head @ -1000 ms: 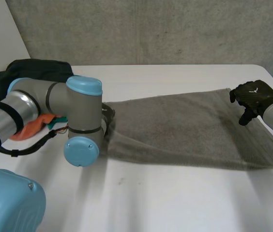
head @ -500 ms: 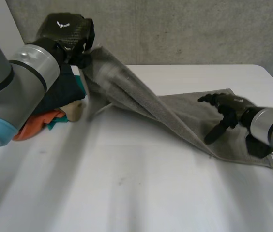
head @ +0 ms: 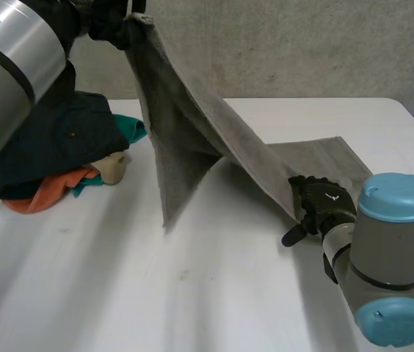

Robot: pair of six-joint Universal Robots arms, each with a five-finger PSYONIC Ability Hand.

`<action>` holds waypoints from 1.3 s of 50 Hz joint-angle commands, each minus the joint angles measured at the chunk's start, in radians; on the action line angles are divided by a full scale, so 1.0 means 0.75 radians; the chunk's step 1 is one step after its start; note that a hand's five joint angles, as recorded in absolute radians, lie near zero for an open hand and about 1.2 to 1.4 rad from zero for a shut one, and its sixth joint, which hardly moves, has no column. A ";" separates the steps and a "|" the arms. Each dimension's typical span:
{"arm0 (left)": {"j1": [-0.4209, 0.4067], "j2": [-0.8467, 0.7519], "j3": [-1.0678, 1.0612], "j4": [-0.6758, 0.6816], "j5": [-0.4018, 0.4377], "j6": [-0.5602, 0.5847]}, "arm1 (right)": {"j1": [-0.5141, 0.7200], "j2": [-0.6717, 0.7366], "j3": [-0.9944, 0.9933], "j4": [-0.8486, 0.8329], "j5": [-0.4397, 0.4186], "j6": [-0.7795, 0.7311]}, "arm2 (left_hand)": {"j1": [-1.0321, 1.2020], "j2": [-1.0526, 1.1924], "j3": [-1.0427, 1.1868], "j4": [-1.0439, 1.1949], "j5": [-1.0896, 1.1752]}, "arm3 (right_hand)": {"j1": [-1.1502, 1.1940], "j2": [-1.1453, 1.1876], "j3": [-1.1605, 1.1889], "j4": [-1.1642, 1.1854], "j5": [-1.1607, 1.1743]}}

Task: Fold the laundry.

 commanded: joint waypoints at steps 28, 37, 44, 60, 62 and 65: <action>0.433 0.012 -0.219 -0.133 0.145 -0.085 | -0.479 -0.332 -0.431 0.615 -0.614 -0.835 | 0.298 0.266 0.274 0.262 0.322 | 1.527 1.524 1.527 1.526 1.517; 0.454 -0.347 -0.242 -0.139 0.165 0.064 | -0.477 -0.081 -0.646 0.980 -0.770 -1.036 | 0.298 0.266 0.274 0.262 0.322 | 1.527 1.524 1.527 1.526 1.517; 0.419 -0.601 -0.099 -0.129 0.225 0.030 | -0.426 0.189 -0.720 0.802 -0.735 -0.981 | 0.298 0.266 0.274 0.262 0.322 | 1.527 1.524 1.527 1.526 1.517; 0.401 -0.655 -0.002 -0.159 0.081 -0.011 | -0.365 0.283 -0.797 0.730 -0.614 -0.854 | 0.298 0.266 0.274 0.262 0.322 | 0.530 0.526 0.529 0.528 0.520; 0.401 -0.636 -0.017 -0.157 0.089 -0.011 | -0.357 0.285 -0.812 0.749 -0.612 -0.888 | 0.298 0.266 0.274 0.262 0.322 | 0.474 0.471 0.473 0.473 0.464; 0.407 -0.608 -0.043 -0.151 0.096 -0.009 | -0.350 0.302 -0.842 0.828 -0.598 -0.999 | 0.298 0.266 0.274 0.262 0.322 | 0.466 0.463 0.465 0.465 0.456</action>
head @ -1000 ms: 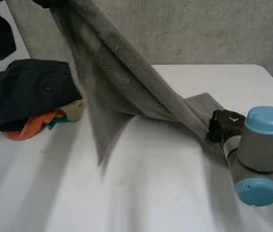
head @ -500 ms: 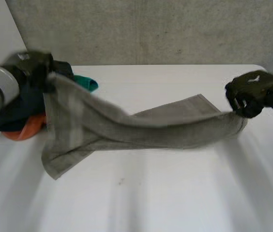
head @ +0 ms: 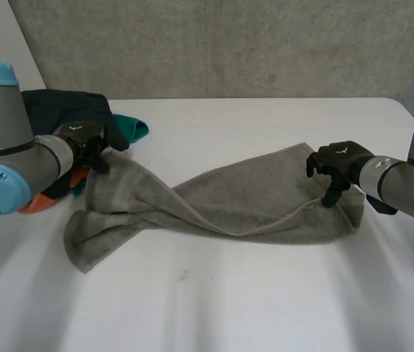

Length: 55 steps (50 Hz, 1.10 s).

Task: Fold the laundry.

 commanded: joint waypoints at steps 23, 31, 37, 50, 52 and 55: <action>-0.006 -0.011 0.026 0.035 0.028 0.112 | 0.041 0.208 -0.334 0.444 0.103 -0.418 | 0.299 0.263 0.270 0.262 0.322 | 1.070 1.080 1.077 1.074 1.099; -0.012 0.054 0.300 0.286 0.014 0.078 | 0.031 0.186 -0.805 0.015 0.218 -0.140 | 0.299 0.263 0.270 0.262 0.322 | 1.070 1.080 1.077 1.074 1.099; 0.017 0.150 0.419 0.660 -0.070 -0.069 | -0.002 0.028 -0.801 -0.476 0.341 0.169 | 0.280 0.244 0.251 0.243 0.304 | 1.070 1.080 1.077 1.074 1.099; 0.027 0.134 0.319 0.755 -0.023 -0.372 | 0.007 -0.226 -0.276 -0.835 0.216 0.138 | 0.244 0.208 0.215 0.208 0.268 | 1.070 1.080 1.077 1.074 1.099; 0.029 0.122 0.272 0.755 -0.021 -0.360 | 0.002 -0.221 -0.237 -0.829 0.212 0.126 | 0.244 0.208 0.215 0.208 0.268 | 1.070 1.080 1.077 1.074 1.099; 0.039 0.091 0.170 0.759 -0.019 -0.317 | -0.012 -0.193 -0.155 -0.796 0.200 0.087 | 0.244 0.208 0.215 0.208 0.268 | 1.070 1.080 1.077 1.074 1.099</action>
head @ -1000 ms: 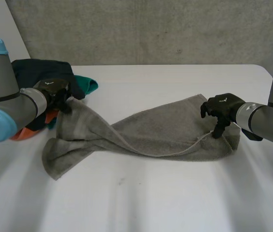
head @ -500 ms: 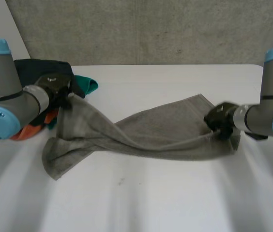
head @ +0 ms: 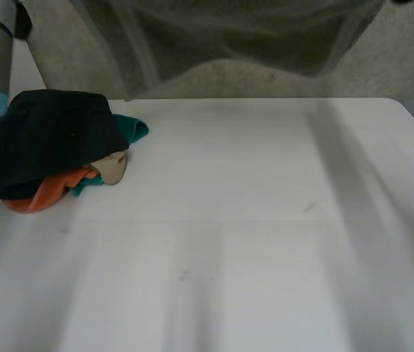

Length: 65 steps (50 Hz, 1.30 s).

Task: Fold the laundry.

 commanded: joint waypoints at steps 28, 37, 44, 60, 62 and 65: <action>0.036 -0.080 -0.777 -0.054 0.161 0.354 | -0.142 0.227 0.634 0.299 -0.246 -0.307 | 0.256 0.223 0.230 0.223 0.280 | -0.211 -0.272 -0.283 -0.290 -0.282; 0.034 -0.082 -0.775 -0.066 0.165 0.354 | -0.166 0.293 0.529 0.402 -0.296 -0.485 | 0.256 0.223 0.230 0.223 0.280 | -0.423 -0.484 -0.495 -0.502 -0.494; 0.036 -0.078 -0.777 -0.072 0.173 0.357 | -0.177 0.309 0.474 0.455 -0.347 -0.626 | 0.252 0.219 0.226 0.219 0.276 | -0.630 -0.692 -0.702 -0.709 -0.701; 0.048 -0.041 -0.779 -0.121 0.206 0.350 | -0.115 0.470 0.055 0.798 -0.611 -0.853 | 0.240 0.207 0.214 0.207 0.264 | -0.787 -0.849 -0.859 -0.866 -0.858; 0.050 -0.037 -0.779 -0.125 0.206 0.350 | -0.107 0.509 -0.004 0.847 -0.611 -0.878 | 0.236 0.203 0.210 0.203 0.260 | -0.783 -0.845 -0.855 -0.862 -0.854; 0.054 -0.029 -0.779 -0.129 0.210 0.348 | -0.091 0.587 -0.119 0.931 -0.603 -0.941 | 0.236 0.203 0.210 0.203 0.260 | -0.783 -0.845 -0.855 -0.862 -0.854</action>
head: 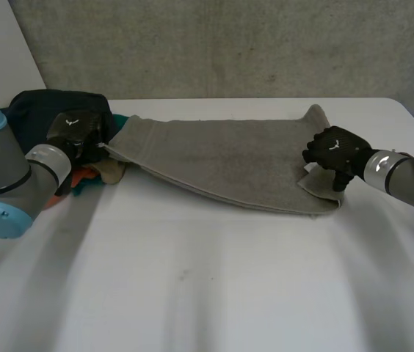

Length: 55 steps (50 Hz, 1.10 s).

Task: Fold the laundry.

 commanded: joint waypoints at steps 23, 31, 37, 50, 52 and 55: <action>0.033 0.068 -0.011 -0.044 0.021 0.000 | 0.056 0.218 -0.422 0.162 0.129 0.063 | 0.236 0.204 0.210 0.204 0.260 | 1.146 1.167 1.164 1.165 1.208; 0.035 0.113 -0.029 -0.082 0.021 0.004 | -0.048 -0.138 -0.046 -0.169 0.117 0.323 | 0.217 0.185 0.191 0.185 0.241 | 1.146 1.167 1.164 1.165 1.208; 0.035 0.117 -0.039 -0.082 0.021 0.000 | -0.060 -0.143 0.075 -0.237 0.119 0.317 | 0.213 0.181 0.187 0.181 0.237 | 1.146 1.167 1.164 1.165 1.208; 0.021 0.098 -0.050 -0.087 0.021 0.006 | -0.062 -0.038 0.093 -0.100 0.121 0.213 | 0.201 0.169 0.175 0.169 0.225 | 1.146 1.167 1.164 1.165 1.208; 0.021 0.098 -0.050 -0.097 0.021 0.006 | -0.066 -0.044 0.104 -0.094 0.125 0.211 | 0.201 0.169 0.175 0.169 0.225 | 1.146 1.167 1.164 1.165 1.208; 0.017 0.108 -0.060 -0.164 0.021 0.028 | -0.085 -0.073 0.165 -0.045 0.156 0.233 | 0.217 0.185 0.191 0.185 0.241 | 1.146 1.167 1.164 1.165 1.208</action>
